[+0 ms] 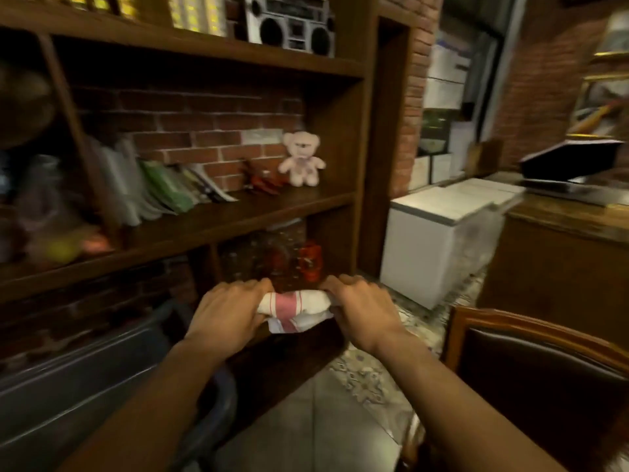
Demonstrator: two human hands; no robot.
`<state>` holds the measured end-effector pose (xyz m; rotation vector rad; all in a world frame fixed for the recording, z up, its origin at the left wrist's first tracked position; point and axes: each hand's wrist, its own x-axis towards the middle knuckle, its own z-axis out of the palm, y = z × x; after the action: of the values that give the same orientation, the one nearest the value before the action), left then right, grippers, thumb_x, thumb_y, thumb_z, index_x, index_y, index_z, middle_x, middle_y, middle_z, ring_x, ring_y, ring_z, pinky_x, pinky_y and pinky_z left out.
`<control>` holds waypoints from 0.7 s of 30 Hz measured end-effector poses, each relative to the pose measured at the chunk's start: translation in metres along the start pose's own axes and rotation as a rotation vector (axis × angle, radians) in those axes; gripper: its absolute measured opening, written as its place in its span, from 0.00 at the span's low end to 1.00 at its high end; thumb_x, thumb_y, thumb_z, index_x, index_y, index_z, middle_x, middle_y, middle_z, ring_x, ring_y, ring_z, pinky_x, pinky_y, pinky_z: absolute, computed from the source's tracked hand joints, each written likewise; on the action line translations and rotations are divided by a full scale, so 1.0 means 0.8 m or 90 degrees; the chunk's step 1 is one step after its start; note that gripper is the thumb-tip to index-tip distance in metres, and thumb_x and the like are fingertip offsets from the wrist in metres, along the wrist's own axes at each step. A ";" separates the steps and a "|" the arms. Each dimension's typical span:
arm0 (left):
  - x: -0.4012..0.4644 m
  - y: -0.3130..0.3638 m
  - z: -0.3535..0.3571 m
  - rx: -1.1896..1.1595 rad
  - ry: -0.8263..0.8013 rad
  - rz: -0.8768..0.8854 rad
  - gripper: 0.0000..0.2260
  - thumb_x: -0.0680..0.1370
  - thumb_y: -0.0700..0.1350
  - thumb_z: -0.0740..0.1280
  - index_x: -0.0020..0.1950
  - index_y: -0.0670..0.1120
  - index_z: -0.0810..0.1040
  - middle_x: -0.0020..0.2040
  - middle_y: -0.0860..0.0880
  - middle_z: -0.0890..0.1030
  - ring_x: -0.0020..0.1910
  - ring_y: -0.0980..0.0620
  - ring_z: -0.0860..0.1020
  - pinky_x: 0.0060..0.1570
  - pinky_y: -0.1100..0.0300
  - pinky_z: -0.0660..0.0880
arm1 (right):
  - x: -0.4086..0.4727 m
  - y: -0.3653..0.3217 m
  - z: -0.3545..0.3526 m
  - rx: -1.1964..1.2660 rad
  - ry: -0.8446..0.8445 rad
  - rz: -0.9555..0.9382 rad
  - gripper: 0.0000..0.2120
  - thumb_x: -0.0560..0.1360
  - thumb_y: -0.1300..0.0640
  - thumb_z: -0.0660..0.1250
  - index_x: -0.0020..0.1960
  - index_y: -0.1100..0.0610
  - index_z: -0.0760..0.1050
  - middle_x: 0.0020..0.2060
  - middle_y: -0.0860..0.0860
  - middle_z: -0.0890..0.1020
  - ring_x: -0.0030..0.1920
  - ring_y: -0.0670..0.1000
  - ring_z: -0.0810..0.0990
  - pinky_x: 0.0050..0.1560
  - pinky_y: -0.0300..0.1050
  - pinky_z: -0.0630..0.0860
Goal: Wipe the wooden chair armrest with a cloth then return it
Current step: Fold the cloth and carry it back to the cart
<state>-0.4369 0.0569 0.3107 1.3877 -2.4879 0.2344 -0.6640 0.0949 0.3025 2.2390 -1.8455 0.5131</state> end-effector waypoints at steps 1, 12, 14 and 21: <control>-0.018 -0.038 -0.008 0.009 0.001 -0.031 0.11 0.76 0.51 0.69 0.56 0.57 0.73 0.52 0.55 0.81 0.52 0.48 0.81 0.48 0.53 0.71 | 0.022 -0.037 0.010 0.009 -0.004 -0.024 0.15 0.78 0.55 0.66 0.64 0.48 0.71 0.58 0.52 0.80 0.58 0.61 0.80 0.49 0.53 0.76; -0.244 -0.351 -0.031 0.057 0.020 -0.339 0.15 0.75 0.53 0.72 0.60 0.57 0.76 0.58 0.51 0.83 0.54 0.44 0.82 0.48 0.52 0.74 | 0.153 -0.400 0.130 0.125 -0.053 -0.266 0.19 0.76 0.61 0.69 0.64 0.47 0.72 0.60 0.51 0.80 0.60 0.57 0.79 0.54 0.52 0.75; -0.273 -0.378 -0.022 0.058 -0.016 -0.383 0.16 0.75 0.54 0.72 0.61 0.58 0.73 0.60 0.50 0.82 0.57 0.44 0.81 0.51 0.51 0.75 | 0.159 -0.438 0.152 0.131 -0.067 -0.296 0.20 0.76 0.63 0.69 0.64 0.48 0.72 0.59 0.51 0.79 0.60 0.57 0.79 0.53 0.53 0.76; -0.311 -0.439 0.035 0.023 -0.063 -0.449 0.22 0.76 0.56 0.69 0.68 0.61 0.67 0.64 0.50 0.81 0.60 0.45 0.80 0.55 0.50 0.76 | 0.188 -0.492 0.224 0.177 -0.154 -0.350 0.16 0.76 0.57 0.70 0.62 0.48 0.73 0.60 0.49 0.80 0.59 0.54 0.80 0.56 0.53 0.78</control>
<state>-0.0182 0.0654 0.2058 2.2157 -1.9018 0.0576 -0.2295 -0.0271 0.2220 2.9550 -1.2026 0.4280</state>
